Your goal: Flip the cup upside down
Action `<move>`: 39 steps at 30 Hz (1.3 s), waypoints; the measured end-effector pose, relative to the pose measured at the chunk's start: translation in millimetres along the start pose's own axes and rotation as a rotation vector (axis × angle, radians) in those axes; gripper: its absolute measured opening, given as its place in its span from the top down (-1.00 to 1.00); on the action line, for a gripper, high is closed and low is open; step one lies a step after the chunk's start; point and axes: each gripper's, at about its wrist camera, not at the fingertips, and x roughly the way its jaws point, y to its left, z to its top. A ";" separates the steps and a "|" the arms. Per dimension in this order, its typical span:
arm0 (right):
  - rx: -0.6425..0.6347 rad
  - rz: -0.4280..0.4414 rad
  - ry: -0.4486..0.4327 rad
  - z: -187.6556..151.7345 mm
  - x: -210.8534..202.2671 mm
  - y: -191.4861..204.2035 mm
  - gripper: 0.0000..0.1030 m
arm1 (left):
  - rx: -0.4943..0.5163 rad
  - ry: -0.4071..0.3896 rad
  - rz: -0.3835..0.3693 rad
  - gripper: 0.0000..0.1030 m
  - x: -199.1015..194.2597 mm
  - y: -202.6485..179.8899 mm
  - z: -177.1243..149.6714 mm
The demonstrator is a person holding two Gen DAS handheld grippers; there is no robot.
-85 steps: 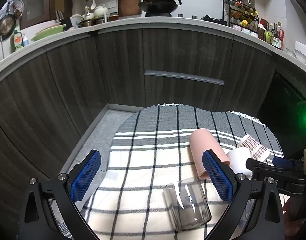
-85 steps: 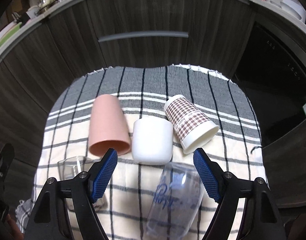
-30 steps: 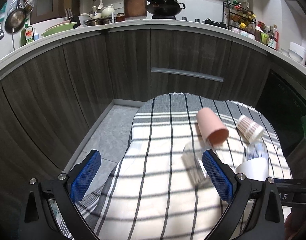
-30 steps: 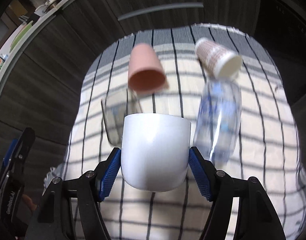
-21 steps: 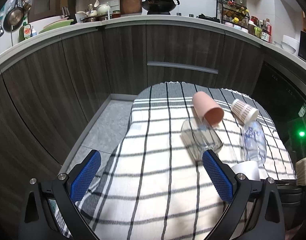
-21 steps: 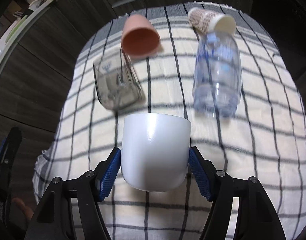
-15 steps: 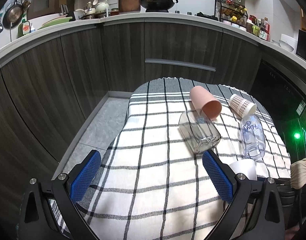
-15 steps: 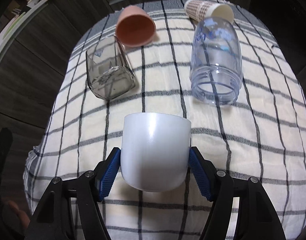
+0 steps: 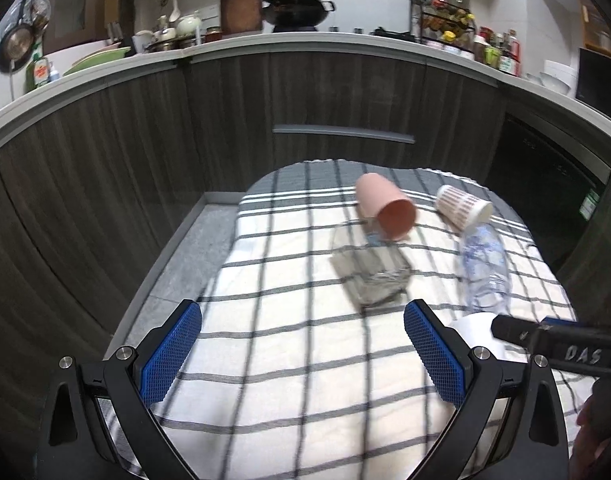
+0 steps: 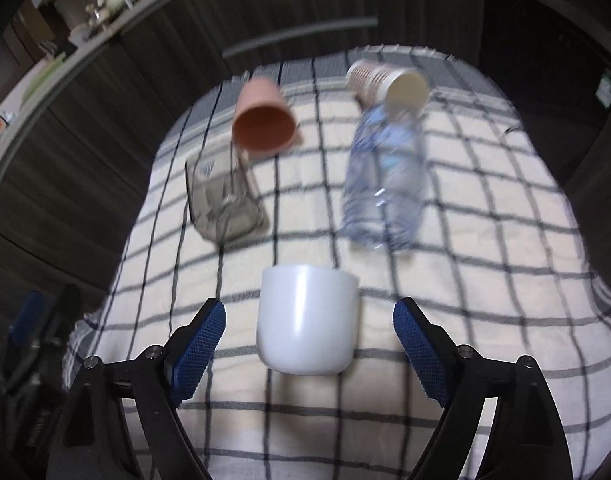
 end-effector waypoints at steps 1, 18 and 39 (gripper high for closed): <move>0.003 -0.007 -0.023 -0.8 -8.1 -5.9 -0.67 | 0.007 -0.001 -0.009 -1.00 -0.8 -5.0 -0.7; 0.079 -0.207 -0.293 -25.8 -88.9 -97.4 -0.67 | 0.178 -0.121 -0.191 -1.00 -1.0 -116.9 -34.6; 0.165 -0.182 -0.258 -40.9 -47.5 -128.5 -0.67 | 0.160 -0.049 -0.116 -0.72 55.3 -147.9 -87.4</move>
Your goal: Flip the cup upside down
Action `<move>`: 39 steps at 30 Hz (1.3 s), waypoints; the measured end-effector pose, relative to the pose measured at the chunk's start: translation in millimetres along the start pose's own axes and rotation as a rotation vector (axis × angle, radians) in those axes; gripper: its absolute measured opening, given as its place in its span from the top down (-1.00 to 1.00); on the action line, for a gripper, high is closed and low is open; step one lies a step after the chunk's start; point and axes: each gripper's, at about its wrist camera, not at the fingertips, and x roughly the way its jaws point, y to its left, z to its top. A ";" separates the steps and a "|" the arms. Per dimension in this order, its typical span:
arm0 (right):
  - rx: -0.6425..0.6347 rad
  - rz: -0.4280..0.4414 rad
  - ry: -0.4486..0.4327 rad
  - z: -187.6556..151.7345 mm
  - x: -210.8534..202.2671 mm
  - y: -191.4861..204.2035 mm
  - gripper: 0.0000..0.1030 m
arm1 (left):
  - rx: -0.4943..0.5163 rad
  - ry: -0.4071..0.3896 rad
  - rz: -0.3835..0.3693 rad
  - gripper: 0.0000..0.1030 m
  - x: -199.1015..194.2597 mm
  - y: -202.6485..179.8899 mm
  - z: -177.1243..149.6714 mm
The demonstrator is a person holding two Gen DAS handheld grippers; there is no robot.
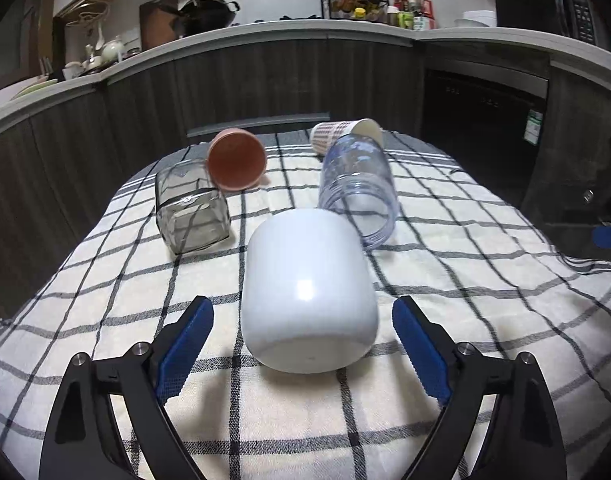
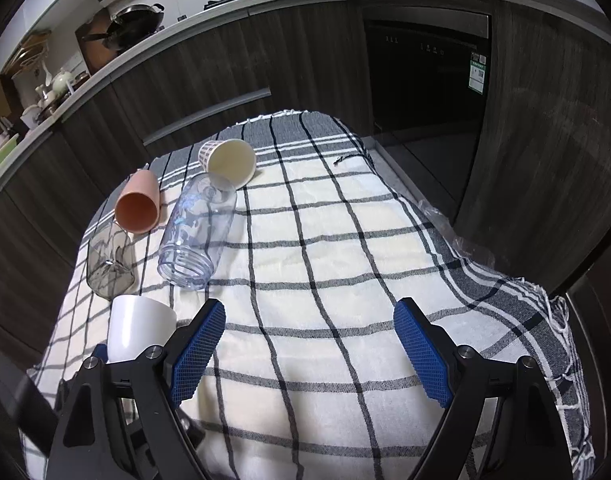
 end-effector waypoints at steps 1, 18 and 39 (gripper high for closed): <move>-0.001 0.002 0.009 -0.4 2.0 0.1 -0.67 | -0.001 0.002 0.005 -0.56 1.4 0.0 -0.5; -0.009 0.011 0.039 -0.4 4.8 4.0 -0.67 | -0.007 0.058 -0.024 -0.30 -3.3 11.5 18.4; 0.188 0.191 0.160 45.1 1.1 28.8 -0.68 | 0.078 1.008 -0.165 -0.30 34.6 43.6 73.6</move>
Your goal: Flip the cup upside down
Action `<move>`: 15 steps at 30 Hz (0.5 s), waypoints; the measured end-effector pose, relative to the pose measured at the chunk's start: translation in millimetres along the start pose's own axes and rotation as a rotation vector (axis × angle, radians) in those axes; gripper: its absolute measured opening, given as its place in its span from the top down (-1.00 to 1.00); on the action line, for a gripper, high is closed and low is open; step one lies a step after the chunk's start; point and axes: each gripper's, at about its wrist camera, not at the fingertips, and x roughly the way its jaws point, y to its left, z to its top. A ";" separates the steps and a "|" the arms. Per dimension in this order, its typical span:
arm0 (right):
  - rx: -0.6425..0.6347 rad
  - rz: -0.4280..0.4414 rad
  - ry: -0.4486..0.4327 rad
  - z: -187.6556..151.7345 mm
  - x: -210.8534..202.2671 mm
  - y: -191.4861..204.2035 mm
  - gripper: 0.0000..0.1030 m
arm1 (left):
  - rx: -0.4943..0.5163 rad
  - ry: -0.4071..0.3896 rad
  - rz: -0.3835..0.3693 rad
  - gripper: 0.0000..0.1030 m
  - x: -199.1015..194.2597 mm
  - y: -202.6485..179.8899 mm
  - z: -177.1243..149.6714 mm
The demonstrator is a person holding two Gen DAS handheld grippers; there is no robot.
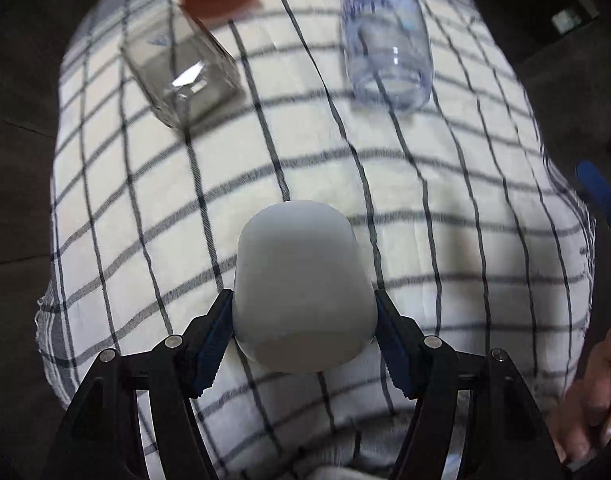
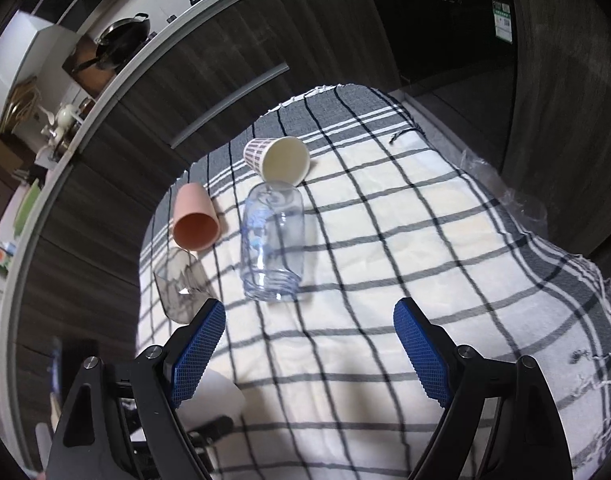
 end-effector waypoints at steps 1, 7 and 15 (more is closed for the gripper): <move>0.007 0.007 0.004 1.7 1.7 1.1 -0.68 | 0.001 0.038 -0.006 -0.30 2.6 -0.1 4.6; 0.034 0.015 0.036 9.2 15.8 1.8 -0.68 | -0.024 0.187 -0.016 -0.30 21.3 3.1 27.8; 0.044 0.004 0.066 13.1 30.6 -3.0 -0.68 | -0.013 0.218 -0.010 -0.30 28.1 0.9 44.6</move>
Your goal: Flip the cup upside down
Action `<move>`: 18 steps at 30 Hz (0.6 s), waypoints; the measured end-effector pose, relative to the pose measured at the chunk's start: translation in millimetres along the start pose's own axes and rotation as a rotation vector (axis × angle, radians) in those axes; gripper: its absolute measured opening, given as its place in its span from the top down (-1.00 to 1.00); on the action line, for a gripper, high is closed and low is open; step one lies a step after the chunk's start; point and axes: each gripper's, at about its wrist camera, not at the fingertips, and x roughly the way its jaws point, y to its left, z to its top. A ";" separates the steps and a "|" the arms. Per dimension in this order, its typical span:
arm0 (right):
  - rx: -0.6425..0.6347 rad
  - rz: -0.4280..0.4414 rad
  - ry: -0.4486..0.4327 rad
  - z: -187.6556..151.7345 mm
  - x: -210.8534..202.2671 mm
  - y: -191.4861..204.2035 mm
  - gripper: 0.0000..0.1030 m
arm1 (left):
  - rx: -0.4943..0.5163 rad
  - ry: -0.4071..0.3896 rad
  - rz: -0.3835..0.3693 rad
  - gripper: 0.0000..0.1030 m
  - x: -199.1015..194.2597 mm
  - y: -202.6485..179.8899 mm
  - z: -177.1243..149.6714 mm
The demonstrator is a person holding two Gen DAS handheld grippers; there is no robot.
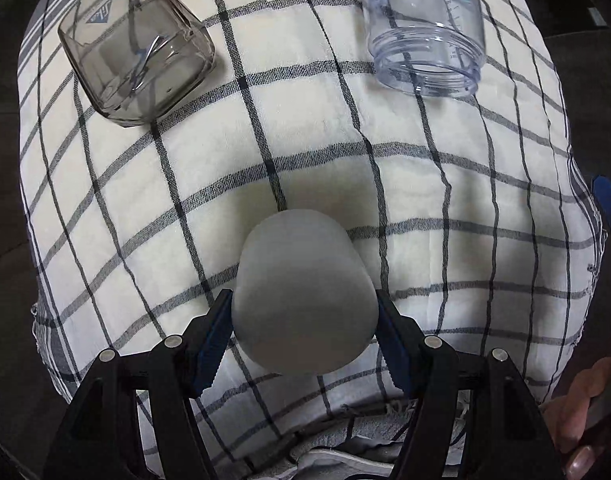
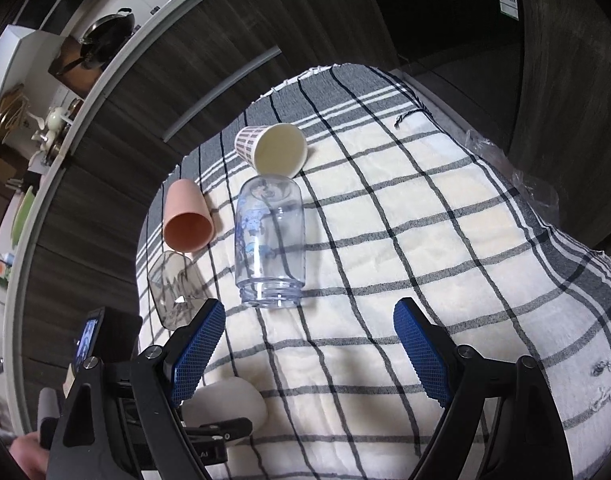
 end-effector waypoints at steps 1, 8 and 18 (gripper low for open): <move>0.002 0.001 0.002 -0.1 0.4 -0.5 -0.68 | 0.002 0.000 0.002 -0.30 1.1 0.3 0.7; -0.009 -0.010 0.004 -0.6 1.7 1.5 -0.68 | -0.003 -0.060 -0.014 -0.64 1.5 1.7 -7.4; -0.088 -0.017 -0.047 -9.6 -21.8 20.0 -0.67 | 0.011 -0.334 0.019 -0.71 -40.2 4.3 -62.9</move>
